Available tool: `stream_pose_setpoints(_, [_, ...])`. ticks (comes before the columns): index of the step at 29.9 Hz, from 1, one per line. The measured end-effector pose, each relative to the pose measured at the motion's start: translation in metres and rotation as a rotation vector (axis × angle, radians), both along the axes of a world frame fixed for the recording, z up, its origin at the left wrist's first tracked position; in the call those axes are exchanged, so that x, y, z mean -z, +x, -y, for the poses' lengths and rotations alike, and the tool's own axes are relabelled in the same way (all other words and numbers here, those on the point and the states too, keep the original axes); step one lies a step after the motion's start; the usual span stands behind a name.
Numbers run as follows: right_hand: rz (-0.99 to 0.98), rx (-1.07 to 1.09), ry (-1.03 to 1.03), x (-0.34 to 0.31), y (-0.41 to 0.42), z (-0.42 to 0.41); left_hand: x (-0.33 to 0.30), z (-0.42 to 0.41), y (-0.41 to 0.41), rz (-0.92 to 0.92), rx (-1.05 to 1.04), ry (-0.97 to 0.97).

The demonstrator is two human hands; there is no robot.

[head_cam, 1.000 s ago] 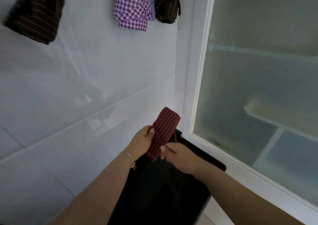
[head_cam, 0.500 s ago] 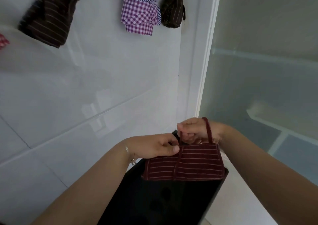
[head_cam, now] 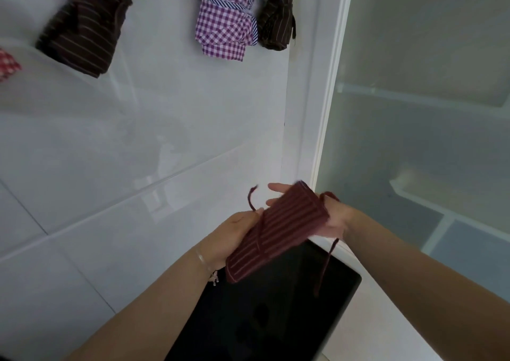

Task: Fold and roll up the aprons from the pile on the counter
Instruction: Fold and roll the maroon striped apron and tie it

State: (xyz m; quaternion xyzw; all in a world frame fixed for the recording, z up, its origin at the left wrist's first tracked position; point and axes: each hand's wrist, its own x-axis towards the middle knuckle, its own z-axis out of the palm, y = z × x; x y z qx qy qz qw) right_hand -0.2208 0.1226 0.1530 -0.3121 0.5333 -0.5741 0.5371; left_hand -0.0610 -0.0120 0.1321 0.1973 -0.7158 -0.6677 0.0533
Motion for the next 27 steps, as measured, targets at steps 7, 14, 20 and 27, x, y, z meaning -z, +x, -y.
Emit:
stream_pose_setpoints(7, [0.462,0.184,-0.357,0.032,-0.006,0.01,-0.003,-0.004,0.006,-0.036,-0.147,0.367])
stream_pose_setpoints(14, [0.099,0.48,0.03,0.06,0.041,0.021,-0.004,0.007,-0.001,-0.179,-0.311,0.307])
stream_pose_setpoints(20, [-1.721,0.371,-0.013,0.057,0.067,0.008,0.012,0.03,-0.007,0.105,-0.408,-0.831])
stream_pose_setpoints(27, [-1.099,0.005,0.136,-0.04,0.048,0.022,0.002,0.008,-0.001,0.117,0.169,-1.088])
